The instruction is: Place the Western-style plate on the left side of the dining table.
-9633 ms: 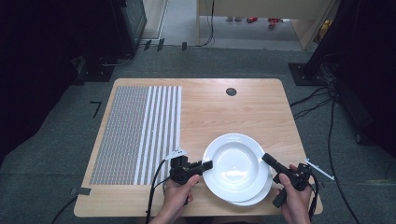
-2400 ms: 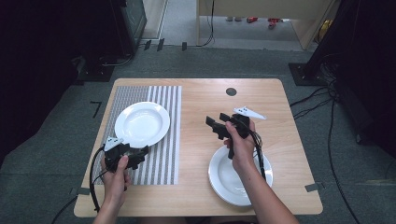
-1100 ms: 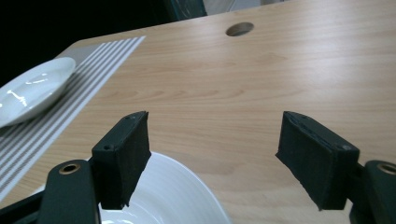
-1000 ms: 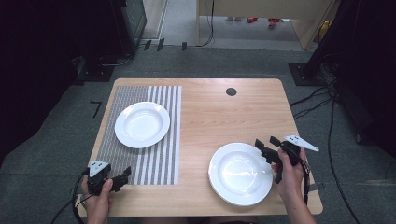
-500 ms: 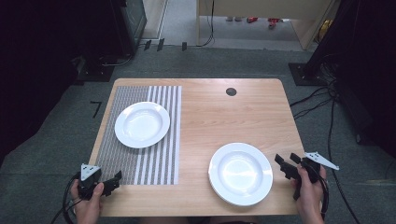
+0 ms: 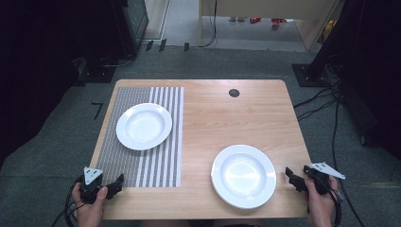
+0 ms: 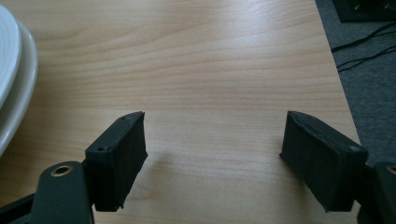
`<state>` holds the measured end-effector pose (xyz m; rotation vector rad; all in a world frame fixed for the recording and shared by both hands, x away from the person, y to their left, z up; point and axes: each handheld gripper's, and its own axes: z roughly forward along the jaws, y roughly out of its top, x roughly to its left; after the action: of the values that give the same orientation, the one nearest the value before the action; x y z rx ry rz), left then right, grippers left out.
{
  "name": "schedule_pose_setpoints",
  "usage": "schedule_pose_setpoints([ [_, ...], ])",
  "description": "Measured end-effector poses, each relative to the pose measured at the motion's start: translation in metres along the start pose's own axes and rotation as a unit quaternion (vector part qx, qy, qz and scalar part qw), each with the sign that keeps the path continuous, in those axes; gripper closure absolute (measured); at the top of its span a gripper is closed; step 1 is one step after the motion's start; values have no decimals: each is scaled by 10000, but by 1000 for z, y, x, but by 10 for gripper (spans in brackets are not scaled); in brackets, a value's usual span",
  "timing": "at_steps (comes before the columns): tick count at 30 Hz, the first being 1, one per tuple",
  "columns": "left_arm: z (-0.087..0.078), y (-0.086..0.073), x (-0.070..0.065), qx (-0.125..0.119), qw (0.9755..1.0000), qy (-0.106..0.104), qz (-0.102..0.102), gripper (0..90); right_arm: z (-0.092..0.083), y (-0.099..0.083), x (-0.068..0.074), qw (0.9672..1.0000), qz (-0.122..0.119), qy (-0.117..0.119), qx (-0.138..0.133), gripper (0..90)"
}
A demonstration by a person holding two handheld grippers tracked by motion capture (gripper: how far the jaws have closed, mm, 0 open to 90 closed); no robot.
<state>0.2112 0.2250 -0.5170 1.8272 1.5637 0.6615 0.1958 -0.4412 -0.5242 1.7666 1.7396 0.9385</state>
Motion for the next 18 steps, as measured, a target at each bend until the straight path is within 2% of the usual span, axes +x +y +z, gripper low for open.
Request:
schedule_pose_setpoints([
  [1,1,-1,-3,0,9999,116,101,180,0,0,1,10000,-78,-28,15,208],
  [4,1,-1,-4,-6,9999,124,70,179,0,-1,4,9997,-222,-118,75,204],
  [5,1,-1,-4,-8,9999,134,61,179,1,-2,8,9986,-455,-232,141,188],
  [7,1,-1,-4,-7,9999,140,58,179,1,-3,10,9981,-559,-210,158,177],
  [18,1,-1,-4,-9,9999,146,55,177,1,-3,10,9980,-572,-156,221,136],
])
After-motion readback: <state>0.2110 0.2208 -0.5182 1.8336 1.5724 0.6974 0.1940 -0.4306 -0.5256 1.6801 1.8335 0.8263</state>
